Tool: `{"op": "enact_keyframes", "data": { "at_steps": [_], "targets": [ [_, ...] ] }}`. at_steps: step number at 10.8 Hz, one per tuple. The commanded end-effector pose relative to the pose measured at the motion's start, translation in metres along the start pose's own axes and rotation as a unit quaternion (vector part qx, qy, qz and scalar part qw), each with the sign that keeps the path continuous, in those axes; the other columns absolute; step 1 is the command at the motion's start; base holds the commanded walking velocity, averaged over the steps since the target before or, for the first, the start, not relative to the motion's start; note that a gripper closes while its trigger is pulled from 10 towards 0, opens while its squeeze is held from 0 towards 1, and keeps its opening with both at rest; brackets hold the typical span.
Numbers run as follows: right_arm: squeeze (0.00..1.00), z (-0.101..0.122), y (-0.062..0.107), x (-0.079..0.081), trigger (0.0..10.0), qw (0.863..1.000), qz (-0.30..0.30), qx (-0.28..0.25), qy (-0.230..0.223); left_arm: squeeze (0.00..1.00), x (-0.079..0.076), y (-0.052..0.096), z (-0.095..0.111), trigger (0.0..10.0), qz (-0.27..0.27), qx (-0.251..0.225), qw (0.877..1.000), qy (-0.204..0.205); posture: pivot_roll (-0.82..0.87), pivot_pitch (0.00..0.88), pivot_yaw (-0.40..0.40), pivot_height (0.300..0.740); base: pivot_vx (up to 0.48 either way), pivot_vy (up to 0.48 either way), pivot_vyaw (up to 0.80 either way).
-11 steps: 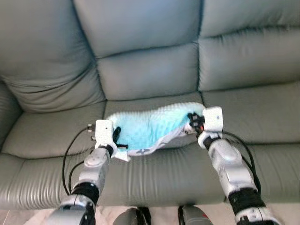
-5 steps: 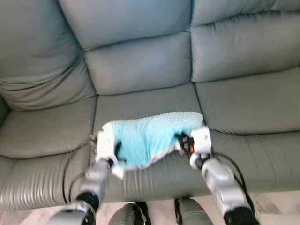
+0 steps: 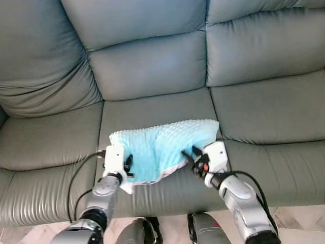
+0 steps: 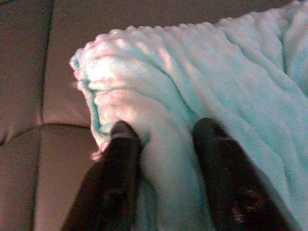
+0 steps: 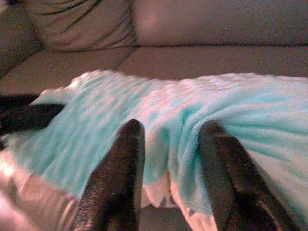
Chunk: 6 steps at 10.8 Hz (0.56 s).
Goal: Move the pillow to the sofa
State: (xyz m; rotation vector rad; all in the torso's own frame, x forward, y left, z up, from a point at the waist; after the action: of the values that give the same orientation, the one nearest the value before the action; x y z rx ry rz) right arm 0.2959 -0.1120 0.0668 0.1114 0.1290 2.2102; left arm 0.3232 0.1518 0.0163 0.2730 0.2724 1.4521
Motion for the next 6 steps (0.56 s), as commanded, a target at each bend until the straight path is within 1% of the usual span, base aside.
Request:
{"op": "enact_keyframes", "data": {
  "at_steps": [1,2,3,4,5,6],
  "targets": [
    [1.00,-0.007,0.002,0.014,10.0,0.999,0.047,0.017,-0.017,1.00,0.007,0.004,-0.008,10.0,0.006,0.007,1.000,0.004,-0.33,0.312,0.157,0.740,0.000,0.000,0.00],
    [1.00,-0.008,0.010,0.020,10.0,0.994,0.096,0.030,-0.033,1.00,0.014,0.005,-0.003,10.0,0.013,-0.006,1.000,0.003,-0.33,0.299,0.155,0.740,0.000,0.000,0.00],
    [1.00,-0.007,0.017,0.021,10.0,0.990,0.129,0.037,-0.035,1.00,0.021,0.005,0.000,10.0,0.020,-0.016,1.000,-0.001,-0.33,0.287,0.154,0.740,0.000,0.000,0.00],
    [1.00,-0.005,0.019,0.017,10.0,0.990,0.129,0.040,-0.028,1.00,0.024,0.005,0.002,10.0,0.024,-0.020,1.000,0.002,-0.33,0.273,0.152,0.740,0.000,0.000,0.00],
    [1.00,-0.003,0.024,0.013,10.0,0.988,0.145,0.045,-0.016,1.00,0.026,0.006,0.002,10.0,0.029,-0.018,0.999,-0.016,-0.33,0.257,0.150,0.740,0.000,0.000,0.00],
    [1.00,0.000,0.029,0.013,10.0,0.985,0.166,0.054,-0.007,1.00,0.025,0.006,0.003,10.0,0.026,-0.027,0.999,-0.020,-0.33,0.246,0.151,0.740,0.000,0.000,0.00]
  ]
}}
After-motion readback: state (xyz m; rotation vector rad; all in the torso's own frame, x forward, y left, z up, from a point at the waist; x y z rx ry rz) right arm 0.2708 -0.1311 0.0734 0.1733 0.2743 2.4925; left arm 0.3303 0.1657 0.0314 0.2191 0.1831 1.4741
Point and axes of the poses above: a point about 5 cm out from each wrist's last joint towards the gripper, its own y axis pointing back from the gripper into the wrist, its own z axis along the axis of the wrist's last joint, x = y × z, the point moved 1 cm from there along -y, pointing out of the wrist towards the gripper
